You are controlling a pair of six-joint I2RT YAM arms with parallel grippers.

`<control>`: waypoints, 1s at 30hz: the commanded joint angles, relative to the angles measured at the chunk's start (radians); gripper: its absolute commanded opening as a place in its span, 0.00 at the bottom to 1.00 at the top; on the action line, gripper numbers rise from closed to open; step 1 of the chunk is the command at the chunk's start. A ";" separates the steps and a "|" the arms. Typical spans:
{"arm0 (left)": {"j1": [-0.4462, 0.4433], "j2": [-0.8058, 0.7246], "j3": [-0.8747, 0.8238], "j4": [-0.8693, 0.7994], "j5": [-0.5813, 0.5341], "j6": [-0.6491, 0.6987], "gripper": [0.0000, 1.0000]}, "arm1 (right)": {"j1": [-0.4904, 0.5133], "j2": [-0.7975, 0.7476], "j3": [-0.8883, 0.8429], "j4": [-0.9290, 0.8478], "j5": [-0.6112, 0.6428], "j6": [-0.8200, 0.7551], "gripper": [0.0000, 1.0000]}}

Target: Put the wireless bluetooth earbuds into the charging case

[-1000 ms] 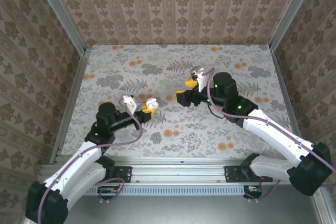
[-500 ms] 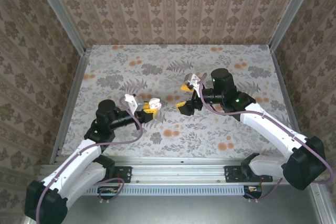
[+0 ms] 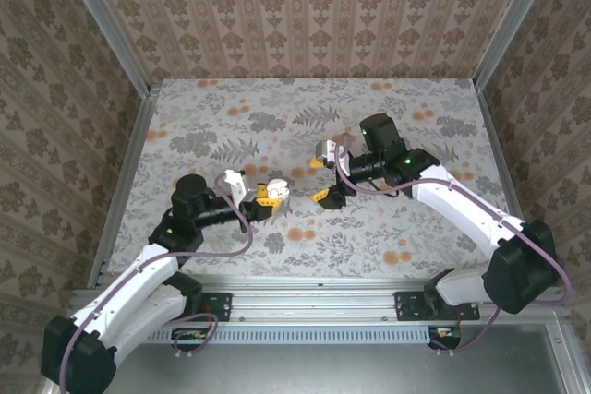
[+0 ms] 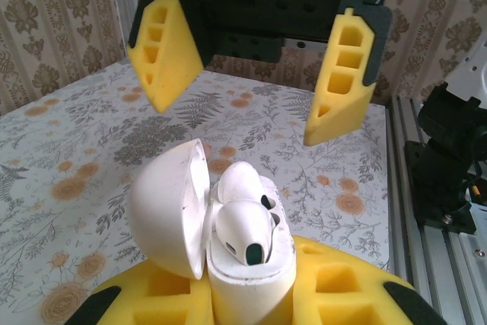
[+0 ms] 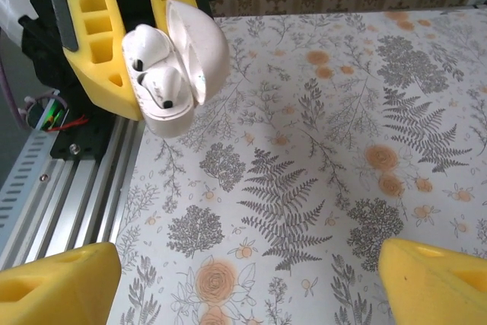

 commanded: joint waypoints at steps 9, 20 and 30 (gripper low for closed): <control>-0.027 0.004 0.061 -0.016 0.047 0.065 0.14 | 0.065 0.106 0.113 -0.132 -0.118 -0.148 0.81; -0.035 0.012 0.064 -0.018 0.041 0.075 0.14 | 0.118 0.166 0.198 -0.228 -0.202 -0.230 0.73; -0.036 0.013 0.070 -0.030 0.020 0.084 0.14 | 0.124 0.162 0.223 -0.227 -0.243 -0.233 0.66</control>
